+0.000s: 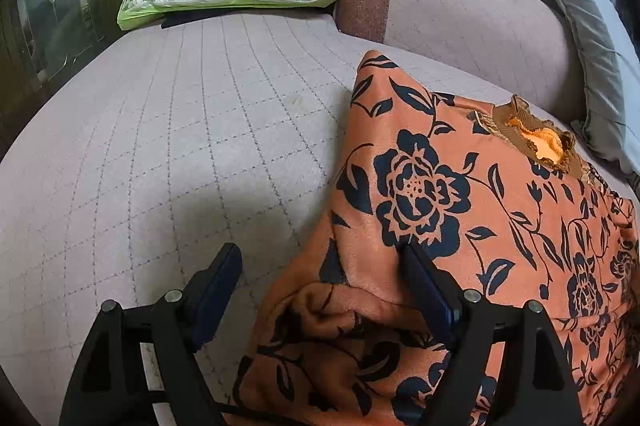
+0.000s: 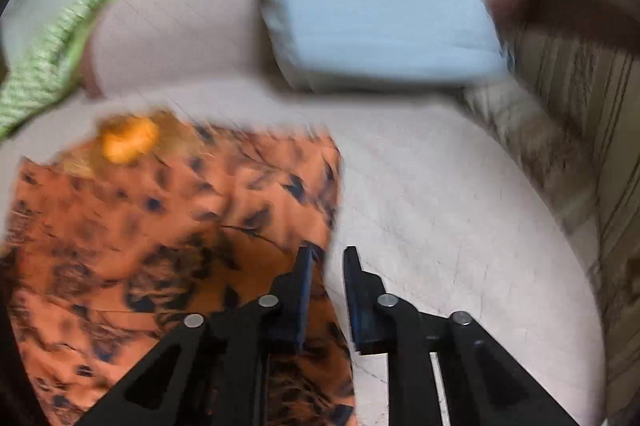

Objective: Fold small clothes

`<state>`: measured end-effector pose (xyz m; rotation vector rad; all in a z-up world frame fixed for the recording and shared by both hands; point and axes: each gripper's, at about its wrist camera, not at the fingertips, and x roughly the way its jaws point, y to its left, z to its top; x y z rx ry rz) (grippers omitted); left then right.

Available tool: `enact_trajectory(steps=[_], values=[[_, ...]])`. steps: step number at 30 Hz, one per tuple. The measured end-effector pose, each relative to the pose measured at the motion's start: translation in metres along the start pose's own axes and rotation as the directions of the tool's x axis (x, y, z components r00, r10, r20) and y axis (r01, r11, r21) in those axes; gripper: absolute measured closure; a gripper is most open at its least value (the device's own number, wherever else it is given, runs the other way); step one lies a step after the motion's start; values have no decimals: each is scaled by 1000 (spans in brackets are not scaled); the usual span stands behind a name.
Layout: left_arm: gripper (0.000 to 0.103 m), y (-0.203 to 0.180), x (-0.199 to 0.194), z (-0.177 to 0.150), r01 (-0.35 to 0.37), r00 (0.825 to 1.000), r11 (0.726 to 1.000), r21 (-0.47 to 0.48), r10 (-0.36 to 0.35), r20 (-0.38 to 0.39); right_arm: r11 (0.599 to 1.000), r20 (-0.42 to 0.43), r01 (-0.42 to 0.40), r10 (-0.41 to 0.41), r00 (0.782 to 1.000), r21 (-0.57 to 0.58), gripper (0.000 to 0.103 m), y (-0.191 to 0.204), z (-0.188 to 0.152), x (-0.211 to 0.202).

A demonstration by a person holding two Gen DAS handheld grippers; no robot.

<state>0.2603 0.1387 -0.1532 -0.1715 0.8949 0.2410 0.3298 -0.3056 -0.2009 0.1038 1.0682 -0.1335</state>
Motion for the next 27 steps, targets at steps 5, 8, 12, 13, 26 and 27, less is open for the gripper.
enact_trajectory(steps=[5, 8, 12, 13, 26, 27], values=[[17, 0, 1, -1, -8, 1000, 1000, -2, 8, -7, 986, 223, -136, 111, 969, 98, 31, -12, 13, -36], [17, -2, 0, -1, -17, 1000, 1000, 8, 17, -1, 986, 203, -168, 161, 966, 18, 31, 14, 43, -17], [17, 0, 0, -1, -10, 1000, 1000, 4, 10, 0, 984, 54, -172, 170, 984, 34, 79, 30, 74, 42], [17, 1, 0, -1, -9, 1000, 1000, 4, 9, 0, 987, 98, -157, 154, 983, 26, 87, 34, 77, 36], [17, -4, -3, -2, -36, 999, 999, 24, 36, 13, 983, 347, -164, 126, 929, 81, 33, 25, 29, -25], [17, -5, -3, -3, -38, 999, 999, 27, 38, 14, 978, 333, -195, 161, 929, 72, 33, 27, 24, -24]])
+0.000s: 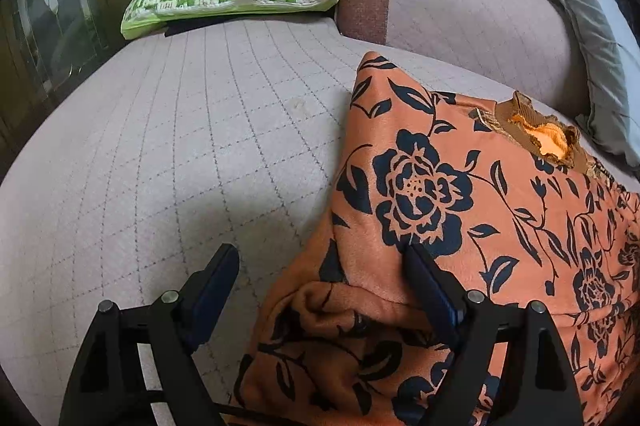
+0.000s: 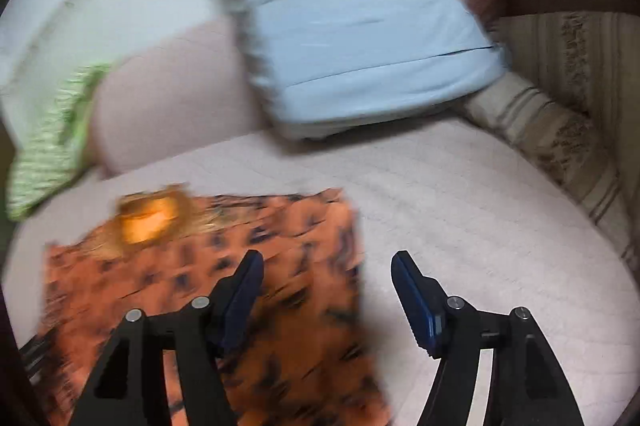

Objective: Fold small clothes

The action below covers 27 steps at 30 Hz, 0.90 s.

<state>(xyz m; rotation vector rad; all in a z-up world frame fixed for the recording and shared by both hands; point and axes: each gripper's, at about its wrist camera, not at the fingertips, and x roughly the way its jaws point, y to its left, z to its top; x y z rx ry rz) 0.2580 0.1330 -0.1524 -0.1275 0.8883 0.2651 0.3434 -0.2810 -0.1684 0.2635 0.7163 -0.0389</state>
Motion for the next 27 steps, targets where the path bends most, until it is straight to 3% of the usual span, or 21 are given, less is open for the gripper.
enact_trajectory(steps=[1, 2, 3, 4, 5, 6, 7, 11, 13, 15, 16, 17, 20, 23, 27], values=[[17, 0, 0, 0, 2, 1000, 1000, -2, -2, -1, 998, -38, -69, 69, 997, -5, 33, -5, -10, -6], [17, 1, 0, 0, 6, 1000, 1000, -5, -6, -3, 996, -127, -82, 75, 989, -46, 36, -6, -20, 14], [17, 1, 0, 0, 7, 1000, 1000, -6, -7, -4, 998, -203, -27, 15, 979, -56, 36, -13, -29, 30], [17, 1, 0, 0, 11, 1000, 1000, -6, -11, -4, 999, -305, 31, -21, 952, 30, 37, -38, -38, 52], [17, 1, -1, 0, 10, 1000, 1000, -6, -10, 2, 983, -250, -2, 48, 967, 184, 43, -60, -36, 45], [17, 2, -3, 0, 12, 1000, 1000, -8, -12, 10, 980, -224, 25, 19, 974, 195, 45, -60, -31, 33], [17, 2, -5, 0, 14, 1000, 1000, -10, -13, 20, 990, -158, 59, -38, 987, 128, 42, -47, -26, 12], [17, 1, -29, -3, 24, 996, 1000, 2, -24, 87, 992, -75, -119, 117, 990, -29, 40, -6, -21, -18], [17, 0, -50, -10, 44, 990, 999, 24, -47, 136, 984, -118, -175, 170, 978, -38, 28, -5, -28, 2], [17, 4, -78, -21, 59, 985, 996, 65, -69, 161, 1000, -314, -19, 25, 949, 21, 28, -24, -43, 57], [17, 11, -97, -28, 65, 982, 996, 66, -76, 171, 993, -294, -25, 59, 954, 119, 33, -41, -45, 59], [17, 19, -112, -36, 80, 980, 995, 61, -90, 178, 983, -212, -42, 80, 974, 179, 33, -47, -42, 36], [16, 44, -144, -63, 129, 980, 991, 36, -133, 146, 991, -136, -111, 121, 983, 81, 30, -38, -46, -17], [16, 65, -156, -91, 146, 987, 989, 12, -147, 64, 992, -158, -123, 118, 980, -21, 30, -43, -78, -70], [16, 83, -176, -134, 172, 985, 985, -1, -172, 12, 989, -191, -148, 141, 971, -22, 30, -72, -139, -148]])
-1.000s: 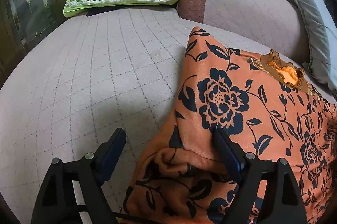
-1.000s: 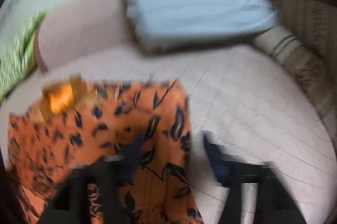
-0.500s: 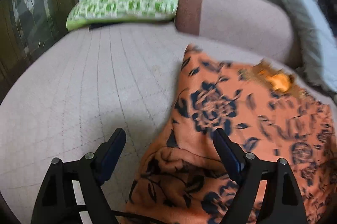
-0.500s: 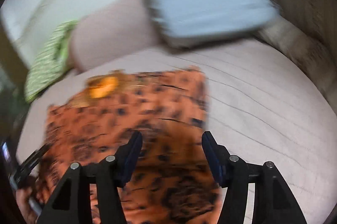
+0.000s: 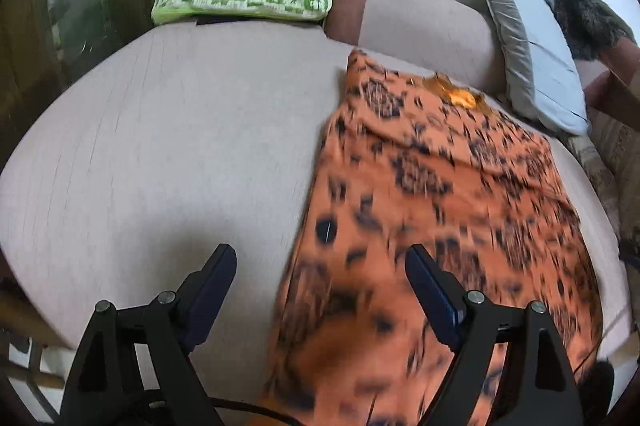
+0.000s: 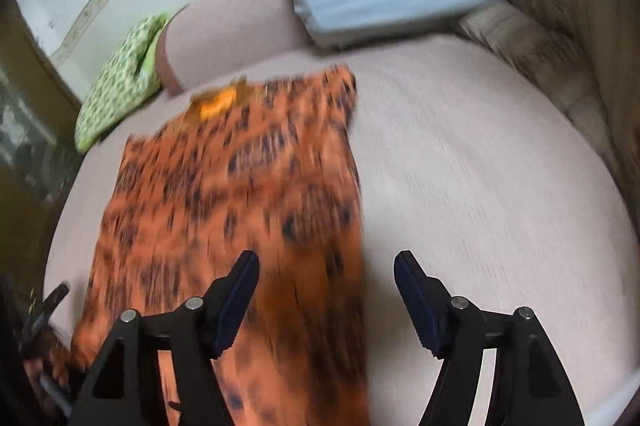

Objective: Fold small clothes

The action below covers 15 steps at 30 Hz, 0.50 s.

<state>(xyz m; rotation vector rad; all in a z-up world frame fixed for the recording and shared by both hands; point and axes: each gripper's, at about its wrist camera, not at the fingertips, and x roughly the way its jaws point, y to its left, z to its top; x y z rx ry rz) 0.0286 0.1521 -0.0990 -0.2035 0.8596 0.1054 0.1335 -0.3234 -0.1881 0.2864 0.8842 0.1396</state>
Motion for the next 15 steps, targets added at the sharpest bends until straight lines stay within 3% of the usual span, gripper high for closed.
enact_trajectory(steps=[4, 6, 11, 13, 15], values=[[16, 10, -14, -41, -7, 999, 1000, -18, 6, -44, 1000, 147, 10, -10, 989, -3, 30, -12, -82, -85], [16, 12, -8, -54, -15, 996, 999, -40, 11, -89, 1000, 140, -2, -2, 990, 24, 29, -13, -106, -108], [16, 7, 2, -55, -19, 996, 999, -33, 16, -93, 998, 22, -33, 32, 999, 51, 29, -7, -121, -73], [17, 5, 18, -59, -37, 983, 999, -16, 34, -178, 996, 0, -31, 31, 1000, 84, 29, -3, -117, -46], [18, -2, 19, -61, -63, 983, 998, 21, 66, -173, 988, -116, -60, 77, 990, 144, 29, -6, -119, -15]])
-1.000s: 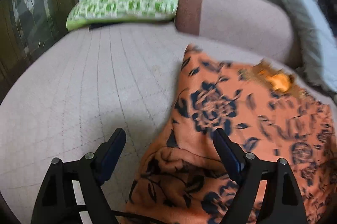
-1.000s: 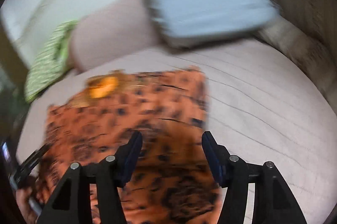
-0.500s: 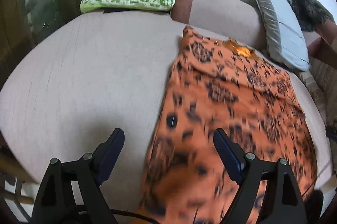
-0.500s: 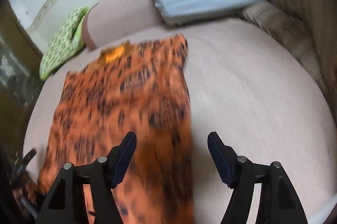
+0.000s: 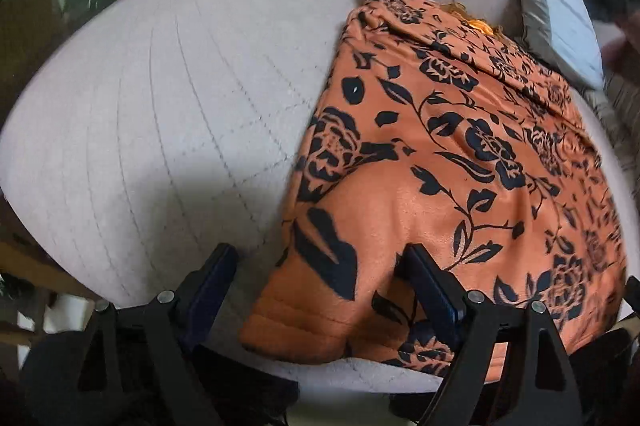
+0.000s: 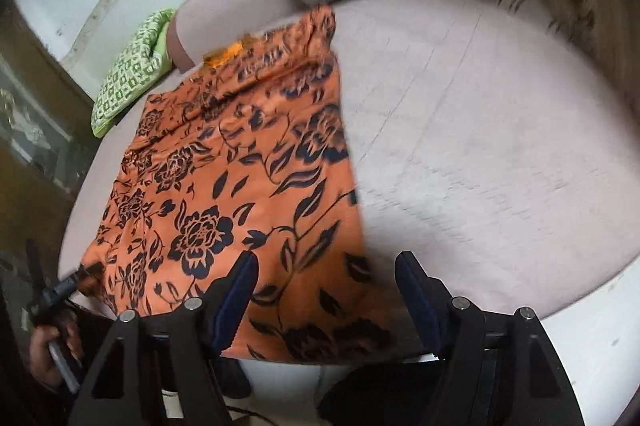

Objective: Fold small clothes

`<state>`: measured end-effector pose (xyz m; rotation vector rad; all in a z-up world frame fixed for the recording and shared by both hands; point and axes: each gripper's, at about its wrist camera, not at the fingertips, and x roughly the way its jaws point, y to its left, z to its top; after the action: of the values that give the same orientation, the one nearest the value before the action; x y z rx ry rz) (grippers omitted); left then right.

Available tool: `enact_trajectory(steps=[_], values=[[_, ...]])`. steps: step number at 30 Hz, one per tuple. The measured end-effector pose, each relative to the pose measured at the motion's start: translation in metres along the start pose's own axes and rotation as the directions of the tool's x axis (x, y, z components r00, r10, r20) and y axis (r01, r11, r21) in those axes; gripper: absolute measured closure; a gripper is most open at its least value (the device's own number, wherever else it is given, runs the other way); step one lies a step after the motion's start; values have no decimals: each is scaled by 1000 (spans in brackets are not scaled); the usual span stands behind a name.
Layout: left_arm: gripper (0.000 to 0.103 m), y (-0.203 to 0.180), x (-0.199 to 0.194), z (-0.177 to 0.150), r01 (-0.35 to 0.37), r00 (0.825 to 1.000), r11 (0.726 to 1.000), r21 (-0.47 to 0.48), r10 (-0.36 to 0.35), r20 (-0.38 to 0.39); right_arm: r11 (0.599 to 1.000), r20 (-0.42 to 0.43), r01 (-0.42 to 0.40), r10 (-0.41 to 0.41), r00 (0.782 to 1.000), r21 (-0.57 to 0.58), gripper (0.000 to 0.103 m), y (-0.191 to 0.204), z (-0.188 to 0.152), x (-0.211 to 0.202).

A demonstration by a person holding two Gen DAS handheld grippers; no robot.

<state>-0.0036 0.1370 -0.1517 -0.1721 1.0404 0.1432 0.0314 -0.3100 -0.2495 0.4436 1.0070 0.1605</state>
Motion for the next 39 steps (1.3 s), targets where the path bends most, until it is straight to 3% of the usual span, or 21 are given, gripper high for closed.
enact_trajectory(steps=[1, 2, 3, 4, 9, 10, 11, 12, 13, 15, 16, 17, 18, 19, 26, 30, 33, 35, 36, 37, 39], values=[[38, -3, -4, 0, 15, 1000, 1000, 16, -15, 0, 1000, 1, 27, -27, 1000, -7, 31, 4, -1, 3], [79, -3, -9, -2, 33, 999, 999, 20, -33, 12, 998, -14, 31, -31, 999, -49, 39, 11, -1, 2], [95, -3, -13, -2, 58, 998, 998, 19, -58, 15, 999, -35, -14, 13, 999, -52, 94, 14, -1, -1], [96, -3, -17, -4, 77, 997, 997, 16, -77, 17, 998, -36, -67, 66, 997, -10, 96, 11, -2, -7], [86, -5, -12, -9, 70, 998, 997, 16, -70, 10, 996, 13, 29, -30, 999, 88, 90, -12, -4, -13], [67, -5, -13, -9, 76, 997, 997, 16, -76, 10, 995, -11, 3, -2, 1000, 96, 88, -14, -7, -9], [27, -6, -13, -9, 92, 996, 996, 18, -92, 3, 997, -3, 7, -7, 1000, 80, 84, -12, -9, -10], [10, -9, -8, -11, 91, 996, 996, 21, -91, -20, 998, 8, 31, -31, 999, 53, 68, -8, -10, -12], [5, -13, -3, -13, 60, 997, 998, 26, -59, -47, 998, -6, 50, -50, 999, 39, 26, -6, -12, -9], [33, -20, -5, -17, 33, 999, 997, 64, -32, -16, 999, -23, 31, -30, 999, 40, 16, -4, -16, -2], [79, -20, -11, -16, 50, 999, 996, 71, -50, 6, 999, -11, 26, -25, 1000, 33, 23, -3, -16, -4], [95, -20, -14, -13, 86, 996, 994, 71, -86, -5, 999, -8, 0, 0, 1000, 39, 35, -4, -16, -5], [95, -18, -16, -11, 99, 995, 993, 58, -99, -12, 997, -13, -49, 50, 999, 67, 92, -7, -13, -9], [95, -16, -18, -11, 110, 994, 993, 49, -110, -7, 987, -21, -106, 110, 994, 117, 97, -14, -12, -10], [95, 1, -62, -5, 202, 974, 979, -28, -197, 115, 953, 121, -248, 229, 966, 175, 98, -21, -10, -62], [91, 10, -10, -9, 106, 991, 991, -85, -112, -76, 950, 41, -198, 194, 980, 242, 97, -38, -15, -32], [87, 8, -18, -6, 112, 992, 990, -83, -116, -49, 952, 21, -177, 177, 984, 250, 94, -38, -19, -22], [44, 2, -26, -5, 96, 995, 994, -50, -97, -28, 961, 57, -157, 148, 987, 227, 92, -35, -17, -28], [31, 1, -28, -4, 87, 996, 995, -41, -88, -21, 966, 74, -139, 125, 989, 217, 81, -35, -15, -31], [24, 2, -30, -6, 73, 997, 997, -37, -73, -1, 973, 89, -109, 92, 992, 206, 53, -34, -13, -33], [43, 2, -19, -1, 37, 999, 999, -25, -38, -11, 978, 79, -69, 55, 995, 198, 14, -35, -8, -28]])
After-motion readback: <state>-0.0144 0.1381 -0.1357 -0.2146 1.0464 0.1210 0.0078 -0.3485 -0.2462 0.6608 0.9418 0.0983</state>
